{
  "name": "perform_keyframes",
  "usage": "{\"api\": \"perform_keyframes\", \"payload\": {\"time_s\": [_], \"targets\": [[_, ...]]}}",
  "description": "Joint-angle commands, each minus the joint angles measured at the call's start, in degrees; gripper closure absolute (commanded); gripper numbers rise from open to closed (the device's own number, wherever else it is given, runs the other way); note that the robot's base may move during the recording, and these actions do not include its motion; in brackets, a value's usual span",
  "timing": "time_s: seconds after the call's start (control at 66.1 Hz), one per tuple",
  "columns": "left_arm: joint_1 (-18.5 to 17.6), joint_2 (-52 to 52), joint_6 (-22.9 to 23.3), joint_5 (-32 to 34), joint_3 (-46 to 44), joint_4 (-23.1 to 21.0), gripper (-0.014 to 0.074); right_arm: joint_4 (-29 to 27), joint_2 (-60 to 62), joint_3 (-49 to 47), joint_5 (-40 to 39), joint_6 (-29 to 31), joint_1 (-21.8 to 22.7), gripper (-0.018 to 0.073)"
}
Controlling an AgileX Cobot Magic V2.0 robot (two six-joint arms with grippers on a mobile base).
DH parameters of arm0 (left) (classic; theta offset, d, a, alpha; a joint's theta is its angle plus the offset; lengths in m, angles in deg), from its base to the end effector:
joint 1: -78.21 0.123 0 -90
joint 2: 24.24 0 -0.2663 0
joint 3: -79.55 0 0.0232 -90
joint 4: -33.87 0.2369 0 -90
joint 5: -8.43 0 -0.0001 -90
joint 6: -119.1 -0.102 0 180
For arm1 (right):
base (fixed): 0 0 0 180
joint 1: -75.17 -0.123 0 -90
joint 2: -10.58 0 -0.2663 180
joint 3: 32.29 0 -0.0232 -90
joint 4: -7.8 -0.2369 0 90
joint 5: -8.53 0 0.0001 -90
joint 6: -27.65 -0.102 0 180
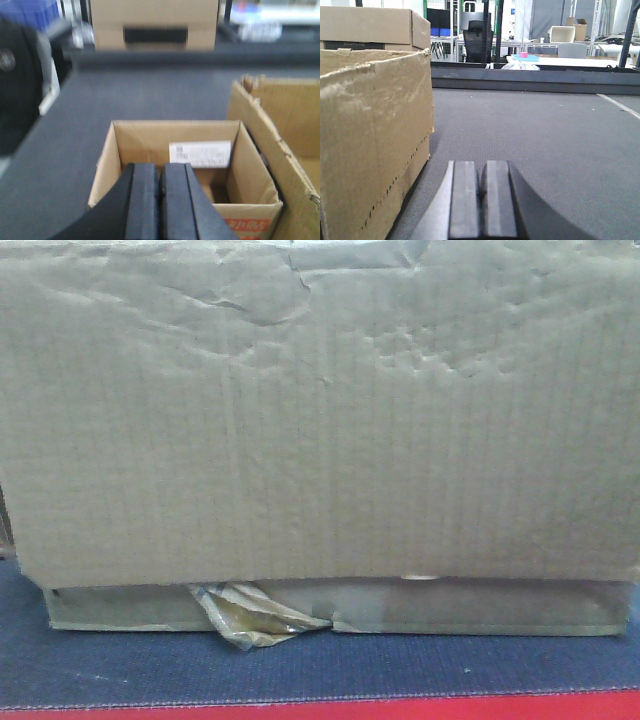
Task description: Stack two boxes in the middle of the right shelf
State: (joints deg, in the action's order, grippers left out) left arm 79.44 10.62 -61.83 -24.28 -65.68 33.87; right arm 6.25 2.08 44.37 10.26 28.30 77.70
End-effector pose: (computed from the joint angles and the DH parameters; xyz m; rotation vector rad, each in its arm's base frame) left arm 0.0951 0.0020 0.3575 -0.0047 1.7862 0.0271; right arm 0.0725 -0.0031 0.2109 0.0447 1.5159 -0.0222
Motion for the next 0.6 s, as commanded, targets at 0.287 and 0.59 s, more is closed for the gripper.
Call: {"api": "perform_keyframes", "payload": {"time_s": [0.287, 0.59], "targets": [[0.16, 22.05, -0.09, -4.34, -12.55, -2.89, 0.0707, -0.26, 0.16, 0.0, -1.38, 0.21, 0.24, 0.0721], [0.44, 44.61, -12.37, -24.16, -32.31, -9.25, 0.0707, -0.26, 0.16, 0.0, -1.38, 0.21, 0.24, 0.0721]]}}
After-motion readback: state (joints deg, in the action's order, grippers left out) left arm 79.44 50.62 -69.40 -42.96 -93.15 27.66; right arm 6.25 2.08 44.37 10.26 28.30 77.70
